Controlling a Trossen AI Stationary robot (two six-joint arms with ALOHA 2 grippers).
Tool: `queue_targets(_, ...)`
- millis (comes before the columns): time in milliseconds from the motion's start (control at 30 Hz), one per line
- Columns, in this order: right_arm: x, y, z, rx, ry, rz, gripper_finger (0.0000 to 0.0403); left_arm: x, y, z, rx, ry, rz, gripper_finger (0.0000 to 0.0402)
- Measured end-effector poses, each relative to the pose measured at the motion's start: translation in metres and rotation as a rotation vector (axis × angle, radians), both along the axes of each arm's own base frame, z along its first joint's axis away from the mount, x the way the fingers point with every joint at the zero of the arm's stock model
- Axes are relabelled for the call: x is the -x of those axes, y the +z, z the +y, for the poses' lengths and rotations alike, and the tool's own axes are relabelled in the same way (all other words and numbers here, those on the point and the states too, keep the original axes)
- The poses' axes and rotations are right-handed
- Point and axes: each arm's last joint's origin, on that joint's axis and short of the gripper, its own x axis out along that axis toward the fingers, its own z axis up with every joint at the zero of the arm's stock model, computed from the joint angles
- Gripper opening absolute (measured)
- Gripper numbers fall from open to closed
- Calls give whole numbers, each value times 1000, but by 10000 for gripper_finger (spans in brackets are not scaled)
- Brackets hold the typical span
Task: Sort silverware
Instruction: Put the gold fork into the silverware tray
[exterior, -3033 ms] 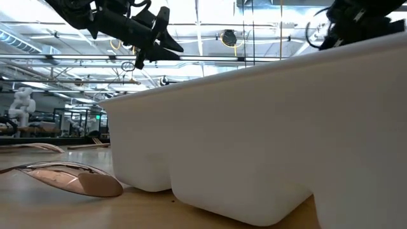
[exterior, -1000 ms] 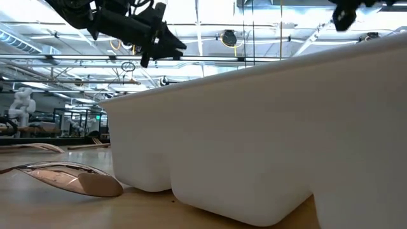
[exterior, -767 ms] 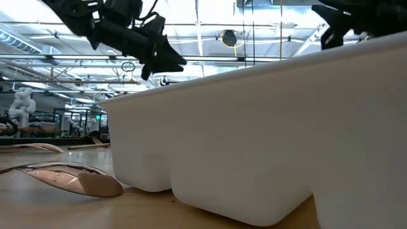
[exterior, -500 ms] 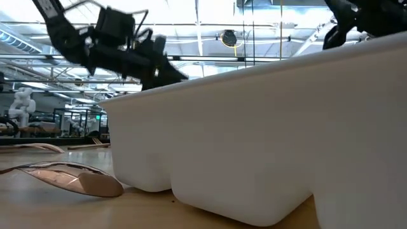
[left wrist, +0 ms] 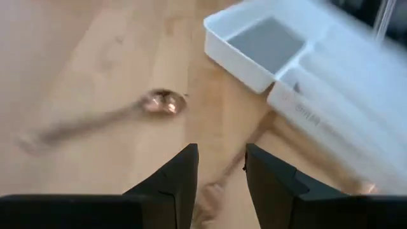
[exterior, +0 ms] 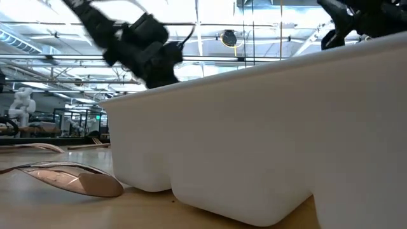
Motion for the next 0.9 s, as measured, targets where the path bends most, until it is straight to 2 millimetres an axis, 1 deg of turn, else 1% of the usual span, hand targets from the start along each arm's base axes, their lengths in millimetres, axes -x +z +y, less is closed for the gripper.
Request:
queue_targets(100, -2, -5, 0, -37, 11, 60, 54, -13, 35, 6, -216, -130, 15, 134)
queue_targets(167, -2, -7, 0, -67, 21, 80, 54, -19, 53, 8, -305, -206, 29, 136)
queue_targets(233, -3, -7, 0, -100, 34, 90, 54, -23, 70, 8, -330, -248, 60, 141)
queue_targets(333, -3, -8, 0, -115, 39, 100, 60, -25, 83, 7, -331, -269, 129, 155)
queue_targets(400, -3, -8, 0, -111, 50, 99, 70, -22, 82, 6, -348, -276, 192, 167)
queue_targets(467, -3, -8, 0, -103, 62, 105, 81, -22, 80, 2, -361, -300, 215, 178)
queue_targets(600, -3, -9, 1, -99, 91, 121, 102, -20, 75, -13, -327, -365, 270, 199)
queue_targets(700, -4, -11, 2, -94, 118, 140, 111, -26, 69, -26, -349, -398, 295, 207)
queue_targets(767, -4, -12, 2, -92, 132, 154, 114, -33, 64, -34, -376, -431, 276, 208)
queue_targets(900, -4, -14, 2, -96, 136, 170, 113, -47, 42, -45, -472, -473, 331, 208)
